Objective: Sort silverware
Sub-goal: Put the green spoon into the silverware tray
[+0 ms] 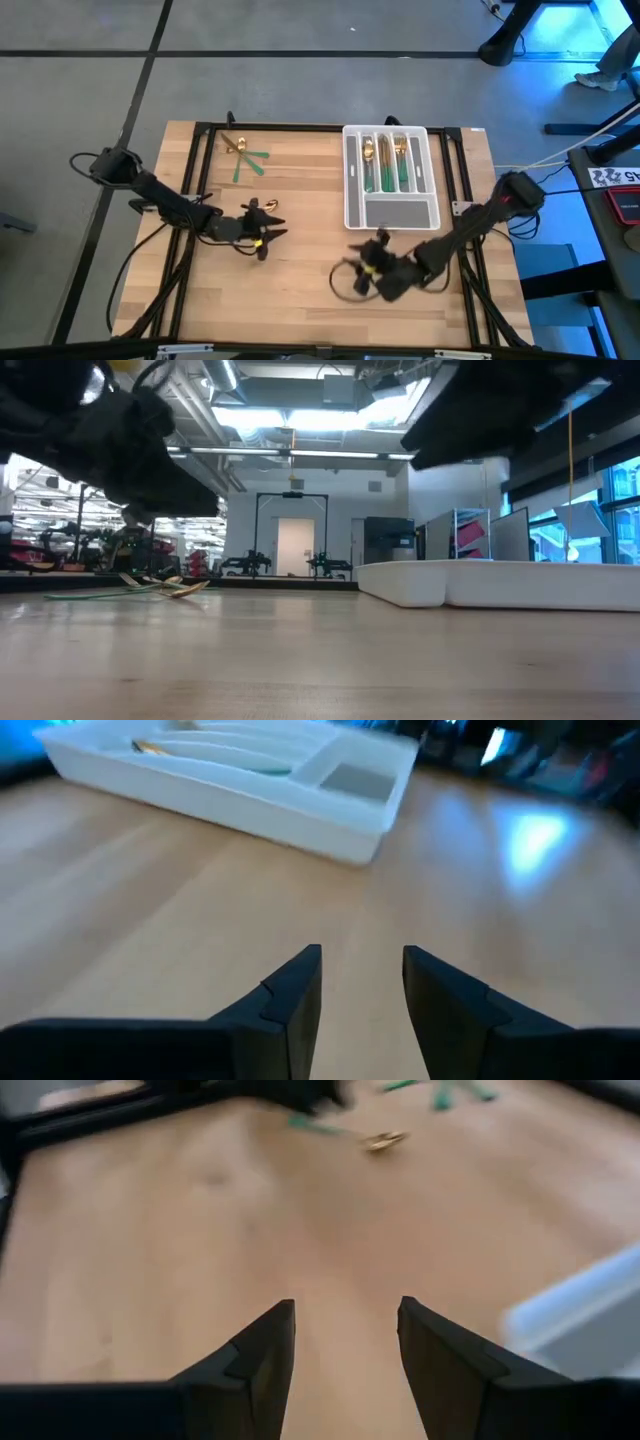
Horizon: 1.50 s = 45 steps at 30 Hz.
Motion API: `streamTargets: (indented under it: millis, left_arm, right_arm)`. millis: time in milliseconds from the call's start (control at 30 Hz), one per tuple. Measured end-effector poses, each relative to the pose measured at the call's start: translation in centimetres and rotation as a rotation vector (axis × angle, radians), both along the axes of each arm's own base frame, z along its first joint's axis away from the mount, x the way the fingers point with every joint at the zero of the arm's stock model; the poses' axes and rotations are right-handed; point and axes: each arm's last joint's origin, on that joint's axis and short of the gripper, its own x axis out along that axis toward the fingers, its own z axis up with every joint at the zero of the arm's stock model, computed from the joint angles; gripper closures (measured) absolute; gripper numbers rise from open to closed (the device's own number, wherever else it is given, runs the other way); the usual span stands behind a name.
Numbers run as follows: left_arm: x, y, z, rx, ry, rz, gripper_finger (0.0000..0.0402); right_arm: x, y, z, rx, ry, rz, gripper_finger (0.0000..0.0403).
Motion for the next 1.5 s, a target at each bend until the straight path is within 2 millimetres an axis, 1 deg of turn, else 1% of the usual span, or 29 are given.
streamTargets:
  millis: [100, 200, 300, 367, 433, 533, 633, 733, 800, 867, 933, 1033, 1167, 1333, 1467, 1500]
  left_arm:
    - [1.3, -0.3, 1.0, 0.154, 0.152, -0.018, 0.0282]
    - [2.2, -0.6, 2.7, 0.256, 0.377, 0.013, 0.0295]
    - [1.4, -0.2, 4.0, 0.258, 0.622, 0.091, 0.0305]
    - [0.6, 0.3, 4.6, 0.201, 0.708, 0.192, 0.0306]
    - [-0.1, 1.2, 4.6, 0.143, 0.783, 0.253, 0.0298]
    - [-0.4, 2.2, 4.1, 0.063, 0.883, 0.258, 0.0269]
    - [-0.2, 3.2, 3.2, 0.005, 0.886, 0.246, 0.023]
    - [-0.5, 4.6, 2.1, -0.005, 0.914, 0.262, 0.0199]
    - [-0.7, 5.7, 1.5, -0.006, 0.93, 0.279, 0.019]
    - [-0.8, 6.5, 1.0, -0.024, 0.93, 0.277, 0.019]
    - [-0.7, 7.1, 0.3, -0.07, 0.909, 0.232, 0.0199]
    - [-0.6, 7.7, -0.4, -0.126, 0.869, 0.191, 0.0224]
    - [-1.1, 8.2, -1.1, -0.152, 0.869, 0.2, 0.0267]
    - [-1.6, 8.2, -2.0, -0.178, 0.859, 0.138, 0.0332]
    - [-1.2, 7.6, -2.0, -0.191, 0.795, 0.115, 0.0386]
    - [-1.0, 7.3, -2.0, -0.19, 0.769, 0.103, 0.0392]
  right_arm:
    - [0.3, 2.0, -2.0, 0.008, -0.018, 0.044, 0.0226]
    - [0.7, 2.8, -3.6, 0.007, -0.023, 0.052, 0.0226]
    - [1.1, 2.9, -4.8, 0.001, -0.015, 0.046, 0.0226]
    - [1.4, 2.8, -5.0, 0.0, -0.03, 0.032, 0.0226]
    - [1.4, 2.8, -5.0, -0.008, -0.032, 0.033, 0.0226]
    - [1.2, 3.7, -4.2, -0.02, -0.044, 0.071, 0.0226]
    - [0.8, 5.8, -2.8, -0.061, -0.075, 0.137, 0.0226]
    - [-0.1, 7.8, -1.7, -0.125, -0.113, 0.167, 0.0226]
    - [-0.9, 8.8, -1.2, -0.153, -0.145, 0.158, 0.0226]
    - [-1.7, 9.7, -0.9, -0.177, -0.174, 0.143, 0.0226]
    - [-2.4, 10.3, -0.7, -0.192, -0.199, 0.129, 0.0226]
    - [-3.2, 10.9, -0.7, -0.19, -0.224, 0.112, 0.0226]
    - [-3.4, 11.0, -0.6, -0.17, -0.243, 0.09, 0.0226]
    - [-3.1, 10.7, -0.7, -0.158, -0.233, 0.088, 0.0226]
    - [-2.7, 9.7, -1.5, -0.203, -0.164, 0.081, 0.0226]
    - [-2.5, 9.4, -1.7, -0.201, -0.144, 0.083, 0.0226]
